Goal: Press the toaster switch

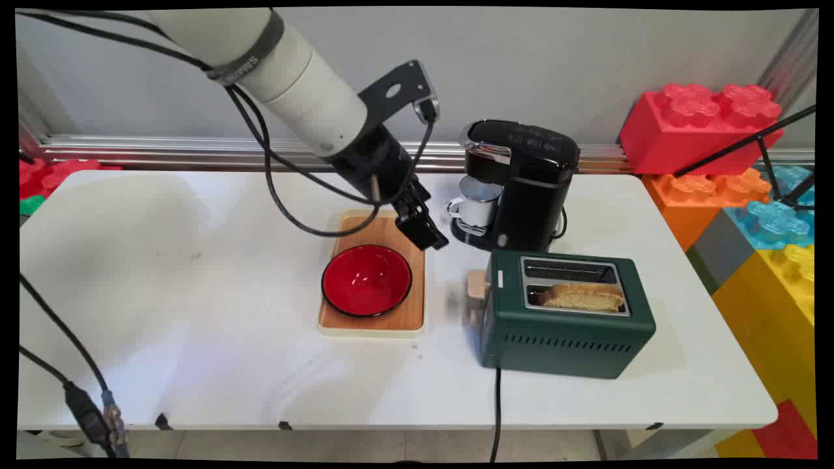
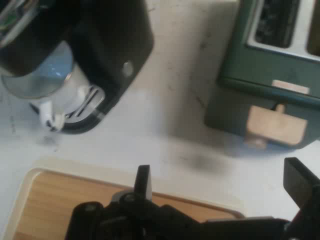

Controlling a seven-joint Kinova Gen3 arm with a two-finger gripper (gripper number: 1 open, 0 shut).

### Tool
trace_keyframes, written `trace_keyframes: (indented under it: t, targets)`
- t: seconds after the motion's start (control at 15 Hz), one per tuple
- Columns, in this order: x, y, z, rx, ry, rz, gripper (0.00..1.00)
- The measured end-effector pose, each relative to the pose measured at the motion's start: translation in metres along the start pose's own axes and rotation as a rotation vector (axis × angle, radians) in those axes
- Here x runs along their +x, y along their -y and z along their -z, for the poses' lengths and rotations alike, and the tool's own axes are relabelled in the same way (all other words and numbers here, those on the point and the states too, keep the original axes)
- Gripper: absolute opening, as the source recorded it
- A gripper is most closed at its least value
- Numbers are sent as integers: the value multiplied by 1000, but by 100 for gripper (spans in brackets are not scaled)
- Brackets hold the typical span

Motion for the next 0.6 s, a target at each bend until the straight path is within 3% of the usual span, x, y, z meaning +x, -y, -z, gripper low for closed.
trace_keyframes:
  t: [0.6]
  targets:
    - [0,-26,-6,-36,-53,-28,100]
